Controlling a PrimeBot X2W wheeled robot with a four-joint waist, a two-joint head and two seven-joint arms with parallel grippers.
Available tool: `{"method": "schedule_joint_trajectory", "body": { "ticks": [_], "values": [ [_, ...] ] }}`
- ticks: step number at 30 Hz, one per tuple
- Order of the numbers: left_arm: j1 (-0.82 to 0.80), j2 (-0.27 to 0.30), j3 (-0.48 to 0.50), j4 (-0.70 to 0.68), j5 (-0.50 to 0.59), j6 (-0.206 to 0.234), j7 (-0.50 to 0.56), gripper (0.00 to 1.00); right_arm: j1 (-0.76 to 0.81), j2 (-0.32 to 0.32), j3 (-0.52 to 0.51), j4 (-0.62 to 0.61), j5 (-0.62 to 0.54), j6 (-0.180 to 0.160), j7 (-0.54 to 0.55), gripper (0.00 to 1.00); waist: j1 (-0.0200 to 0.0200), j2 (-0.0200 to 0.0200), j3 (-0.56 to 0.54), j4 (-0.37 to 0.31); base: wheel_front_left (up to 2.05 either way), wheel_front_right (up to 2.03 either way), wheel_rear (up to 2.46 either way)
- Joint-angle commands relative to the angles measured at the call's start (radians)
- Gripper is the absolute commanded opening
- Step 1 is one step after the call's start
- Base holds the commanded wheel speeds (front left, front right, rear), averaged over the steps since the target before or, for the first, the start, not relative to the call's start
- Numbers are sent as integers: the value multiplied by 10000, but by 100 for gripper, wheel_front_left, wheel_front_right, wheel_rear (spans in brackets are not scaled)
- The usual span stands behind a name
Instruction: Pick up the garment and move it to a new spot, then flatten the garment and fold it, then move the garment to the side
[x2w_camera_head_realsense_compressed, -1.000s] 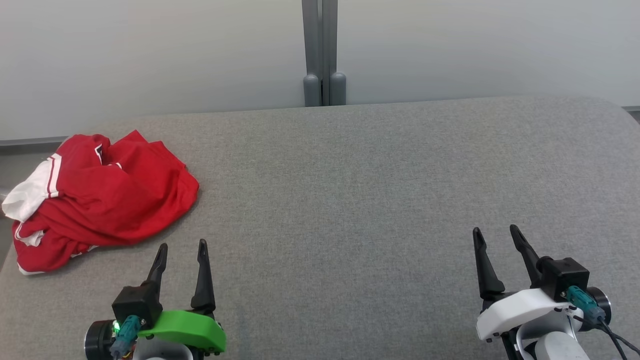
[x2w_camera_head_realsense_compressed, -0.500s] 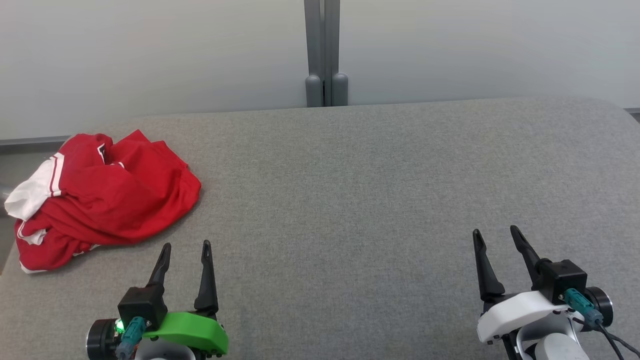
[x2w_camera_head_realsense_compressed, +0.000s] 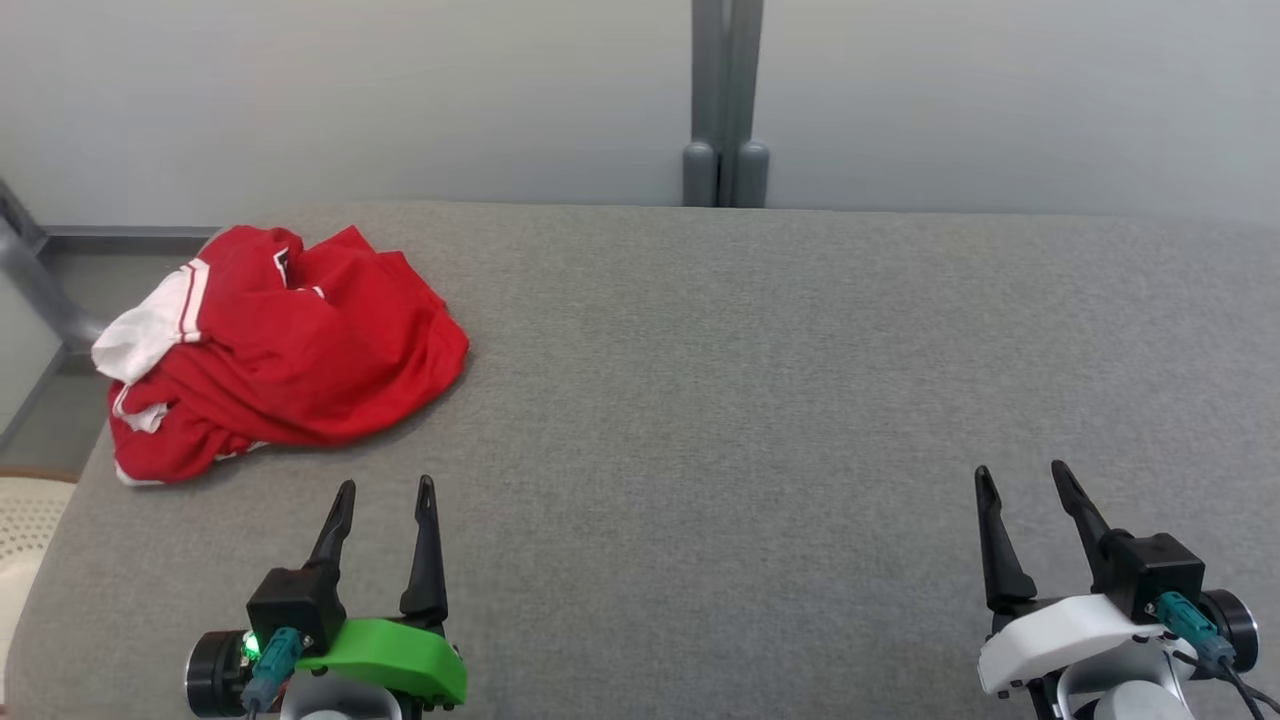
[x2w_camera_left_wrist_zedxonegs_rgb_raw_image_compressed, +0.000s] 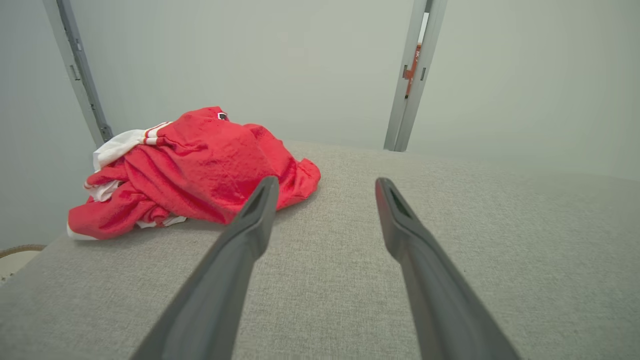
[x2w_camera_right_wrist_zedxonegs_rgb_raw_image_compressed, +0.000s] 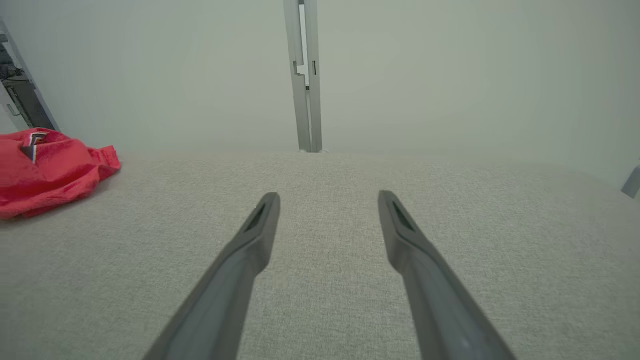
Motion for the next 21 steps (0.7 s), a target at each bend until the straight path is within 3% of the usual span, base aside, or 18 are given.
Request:
{"method": "schedule_joint_trajectory", "body": {
  "ticks": [1,12,21],
  "values": [
    [-66,65,34,21,151,37,-7,100,115,-28,-32,-91,-95,5,-30,100,0,0,18,1021,0,0,0],
    [-16,60,428,-33,482,-17,-7,100,70,-31,-118,-124,198,5,-30,100,0,0,134,3582,0,0,0],
    [434,51,1271,-742,317,303,-7,100,-869,-37,922,296,238,3,-10,100,0,0,580,3998,0,0,0]
  ]
}}
